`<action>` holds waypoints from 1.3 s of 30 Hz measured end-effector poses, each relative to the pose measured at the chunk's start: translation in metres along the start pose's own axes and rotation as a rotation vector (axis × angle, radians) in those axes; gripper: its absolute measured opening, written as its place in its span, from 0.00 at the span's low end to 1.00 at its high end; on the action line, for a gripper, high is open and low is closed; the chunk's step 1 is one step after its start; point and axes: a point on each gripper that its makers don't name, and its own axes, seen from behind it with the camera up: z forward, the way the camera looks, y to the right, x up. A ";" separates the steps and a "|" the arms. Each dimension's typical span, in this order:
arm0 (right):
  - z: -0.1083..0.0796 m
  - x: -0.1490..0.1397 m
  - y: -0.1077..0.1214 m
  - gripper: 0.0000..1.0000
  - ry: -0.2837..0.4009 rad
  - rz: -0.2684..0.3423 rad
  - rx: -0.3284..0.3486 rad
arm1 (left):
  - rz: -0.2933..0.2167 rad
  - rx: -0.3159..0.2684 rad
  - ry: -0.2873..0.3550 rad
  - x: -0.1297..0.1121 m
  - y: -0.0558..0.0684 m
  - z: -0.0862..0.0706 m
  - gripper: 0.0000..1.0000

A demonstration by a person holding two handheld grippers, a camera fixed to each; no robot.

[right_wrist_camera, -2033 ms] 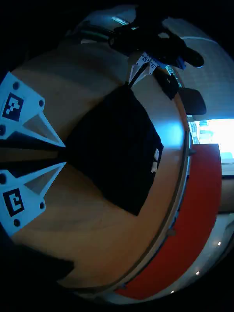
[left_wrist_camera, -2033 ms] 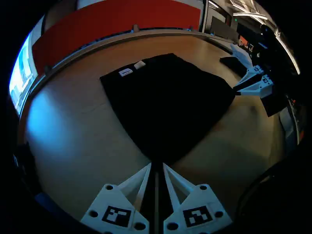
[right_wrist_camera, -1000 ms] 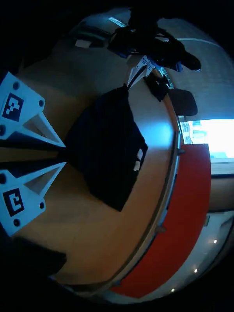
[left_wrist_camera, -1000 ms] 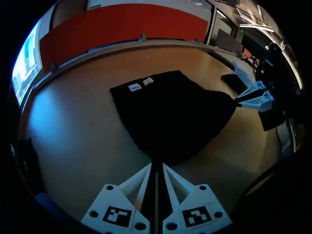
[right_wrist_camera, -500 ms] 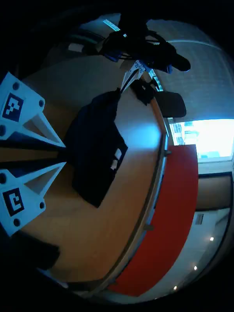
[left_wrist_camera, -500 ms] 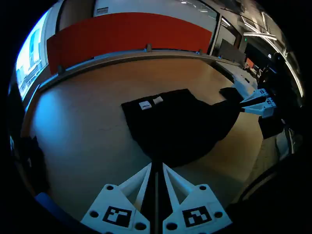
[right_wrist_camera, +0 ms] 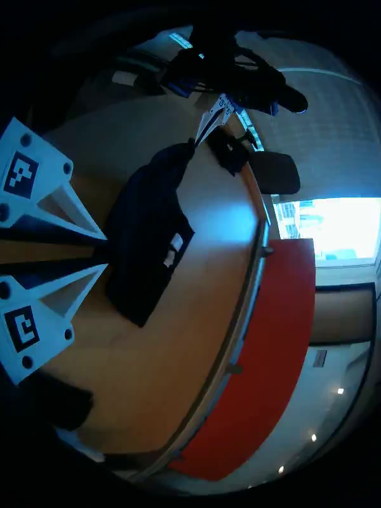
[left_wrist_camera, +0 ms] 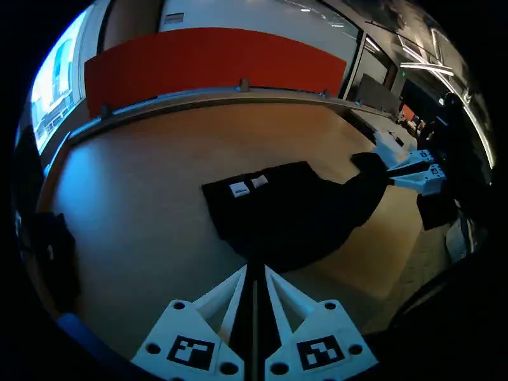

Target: Fold towel

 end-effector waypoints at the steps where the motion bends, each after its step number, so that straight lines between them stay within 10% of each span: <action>1: -0.001 0.000 0.000 0.12 0.000 0.001 0.001 | -0.002 -0.001 0.000 0.000 0.001 -0.001 0.04; 17: 0.006 0.004 0.012 0.12 -0.010 0.008 -0.006 | -0.018 -0.002 0.022 0.014 -0.003 0.011 0.04; 39: 0.057 0.013 0.065 0.12 -0.041 0.035 -0.062 | -0.021 0.004 0.052 0.058 -0.039 0.075 0.04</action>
